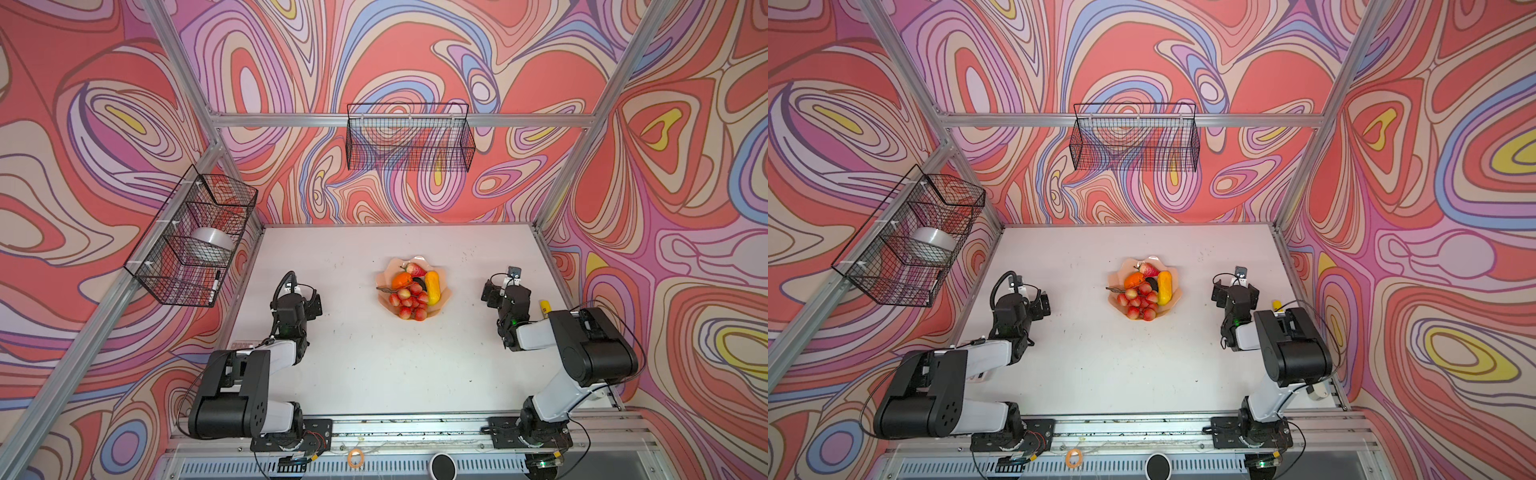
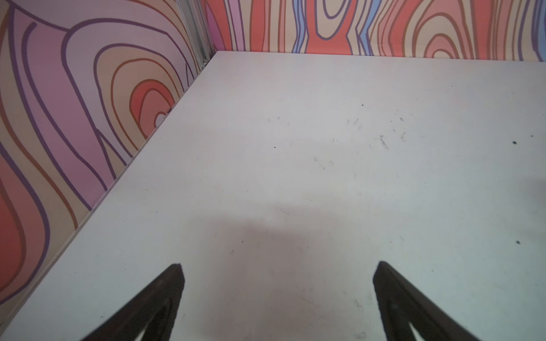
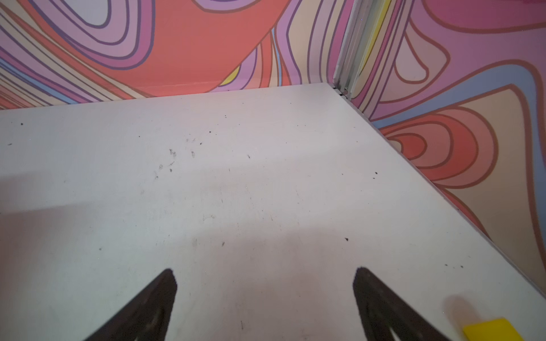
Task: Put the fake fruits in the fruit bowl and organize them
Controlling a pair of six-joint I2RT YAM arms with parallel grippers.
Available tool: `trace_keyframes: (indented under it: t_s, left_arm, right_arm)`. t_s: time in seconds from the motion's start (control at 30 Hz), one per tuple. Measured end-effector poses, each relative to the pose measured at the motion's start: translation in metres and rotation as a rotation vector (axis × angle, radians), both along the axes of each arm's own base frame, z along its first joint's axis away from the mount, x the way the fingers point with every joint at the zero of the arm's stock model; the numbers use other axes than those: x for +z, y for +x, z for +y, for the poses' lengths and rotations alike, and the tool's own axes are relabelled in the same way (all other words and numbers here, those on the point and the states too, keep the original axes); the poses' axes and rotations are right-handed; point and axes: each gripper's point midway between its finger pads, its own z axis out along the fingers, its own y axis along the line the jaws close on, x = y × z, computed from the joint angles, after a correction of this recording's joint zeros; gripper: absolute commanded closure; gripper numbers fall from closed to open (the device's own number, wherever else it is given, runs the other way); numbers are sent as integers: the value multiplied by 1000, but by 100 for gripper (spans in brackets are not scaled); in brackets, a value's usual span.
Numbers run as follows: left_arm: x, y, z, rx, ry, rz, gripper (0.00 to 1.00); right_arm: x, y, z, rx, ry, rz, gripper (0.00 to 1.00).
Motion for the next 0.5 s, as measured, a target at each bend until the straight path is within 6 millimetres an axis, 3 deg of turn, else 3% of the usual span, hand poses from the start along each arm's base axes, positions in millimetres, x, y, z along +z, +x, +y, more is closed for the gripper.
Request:
trace_keyframes:
  t_s: [0.3,0.5]
  left_arm:
    - [-13,11,-15,-92,-49,-7,0]
    - [-5,14,-17,-99,-48,-44,0]
  right_arm:
    - [11,7,6,38,-1,-51,2]
    - [15,11,5,51,7,-64,2]
